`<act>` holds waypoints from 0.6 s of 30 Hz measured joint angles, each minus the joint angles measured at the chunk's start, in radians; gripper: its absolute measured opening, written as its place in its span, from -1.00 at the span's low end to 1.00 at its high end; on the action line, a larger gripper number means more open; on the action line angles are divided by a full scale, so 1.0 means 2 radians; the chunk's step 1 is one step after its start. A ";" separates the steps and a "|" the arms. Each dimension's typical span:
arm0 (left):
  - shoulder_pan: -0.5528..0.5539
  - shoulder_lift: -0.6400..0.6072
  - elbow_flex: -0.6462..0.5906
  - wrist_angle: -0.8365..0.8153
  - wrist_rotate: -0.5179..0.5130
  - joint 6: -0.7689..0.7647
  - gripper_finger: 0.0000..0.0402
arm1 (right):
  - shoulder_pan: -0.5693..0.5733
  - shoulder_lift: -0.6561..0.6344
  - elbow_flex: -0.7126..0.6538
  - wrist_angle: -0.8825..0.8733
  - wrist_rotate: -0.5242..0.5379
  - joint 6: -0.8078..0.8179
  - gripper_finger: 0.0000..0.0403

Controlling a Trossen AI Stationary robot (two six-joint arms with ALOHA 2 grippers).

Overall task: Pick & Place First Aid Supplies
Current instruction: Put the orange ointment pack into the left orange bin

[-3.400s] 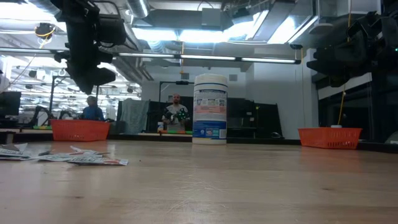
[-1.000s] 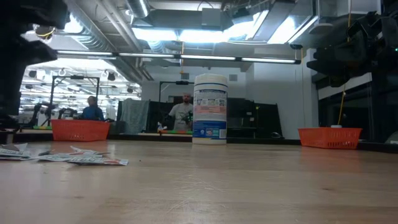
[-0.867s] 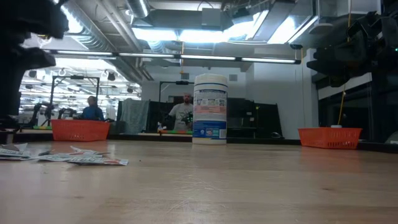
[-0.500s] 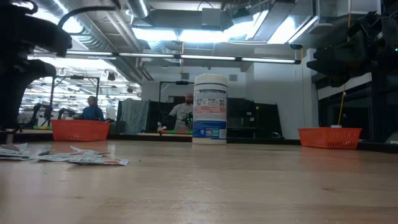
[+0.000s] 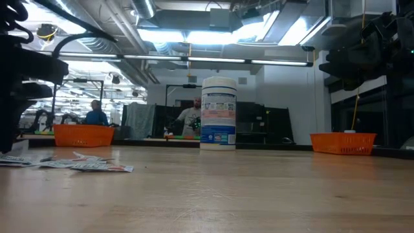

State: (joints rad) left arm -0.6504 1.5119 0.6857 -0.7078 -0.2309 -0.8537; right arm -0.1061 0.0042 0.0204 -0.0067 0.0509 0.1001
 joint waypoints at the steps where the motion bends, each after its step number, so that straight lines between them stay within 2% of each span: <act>1: 0.001 0.000 -0.003 0.003 -0.004 0.000 -0.49 | 0.000 0.000 0.000 0.000 0.000 0.000 -0.05; 7: 0.001 0.001 -0.003 0.006 -0.032 0.009 -0.52 | 0.000 0.000 0.000 0.000 0.000 0.000 -0.05; 10: 0.001 0.002 -0.004 0.009 -0.045 0.009 -0.65 | 0.000 0.000 0.000 0.000 0.000 0.000 -0.05; 14: 0.002 0.002 -0.004 0.014 -0.063 0.010 -0.94 | 0.000 0.000 0.000 0.000 0.000 0.000 -0.05; 18: 0.004 -0.002 -0.003 0.018 -0.060 0.010 -0.99 | 0.000 0.000 0.000 0.000 0.000 0.000 -0.05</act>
State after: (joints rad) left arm -0.6421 1.5084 0.6798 -0.6726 -0.3506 -0.8328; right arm -0.1059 0.0044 0.0202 -0.0069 0.0509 0.1001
